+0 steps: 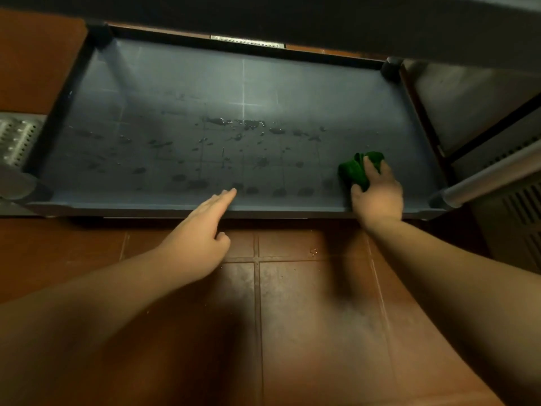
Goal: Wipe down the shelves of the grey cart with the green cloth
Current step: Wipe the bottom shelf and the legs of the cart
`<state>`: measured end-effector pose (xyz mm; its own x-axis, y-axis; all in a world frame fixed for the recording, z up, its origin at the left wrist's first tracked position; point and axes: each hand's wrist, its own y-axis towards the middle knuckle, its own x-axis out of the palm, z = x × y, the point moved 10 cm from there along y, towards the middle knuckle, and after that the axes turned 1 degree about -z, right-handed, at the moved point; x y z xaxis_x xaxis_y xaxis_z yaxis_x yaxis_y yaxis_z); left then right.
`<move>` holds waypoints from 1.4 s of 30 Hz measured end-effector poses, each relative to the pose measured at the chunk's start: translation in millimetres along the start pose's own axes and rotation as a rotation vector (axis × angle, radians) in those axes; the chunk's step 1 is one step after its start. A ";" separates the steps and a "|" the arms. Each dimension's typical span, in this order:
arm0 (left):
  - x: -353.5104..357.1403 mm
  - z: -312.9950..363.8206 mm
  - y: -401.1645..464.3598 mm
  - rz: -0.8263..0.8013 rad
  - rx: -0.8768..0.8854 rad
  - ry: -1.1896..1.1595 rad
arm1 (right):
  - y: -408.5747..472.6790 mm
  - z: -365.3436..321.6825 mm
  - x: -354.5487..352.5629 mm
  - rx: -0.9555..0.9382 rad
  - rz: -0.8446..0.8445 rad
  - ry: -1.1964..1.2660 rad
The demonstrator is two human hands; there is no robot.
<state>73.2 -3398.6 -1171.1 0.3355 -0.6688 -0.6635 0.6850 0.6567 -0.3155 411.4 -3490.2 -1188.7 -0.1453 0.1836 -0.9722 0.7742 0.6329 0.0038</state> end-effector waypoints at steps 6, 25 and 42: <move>-16.6 -23.0 -10.2 -0.037 0.043 0.178 | -29.3 -58.7 17.4 0.041 -0.050 -0.053; -90.6 -165.6 -54.8 0.018 -0.098 0.541 | -141.6 -336.4 88.4 -0.277 -0.174 -0.008; -116.4 -203.1 -93.8 0.041 -0.154 0.448 | -217.0 -518.4 123.0 -0.700 -0.374 0.213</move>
<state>-161.4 -3311.5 -1202.0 0.0254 -0.4474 -0.8940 0.5615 0.7463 -0.3575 -93.8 -3215.1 -1187.8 -0.4856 -0.0380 -0.8734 0.0984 0.9903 -0.0978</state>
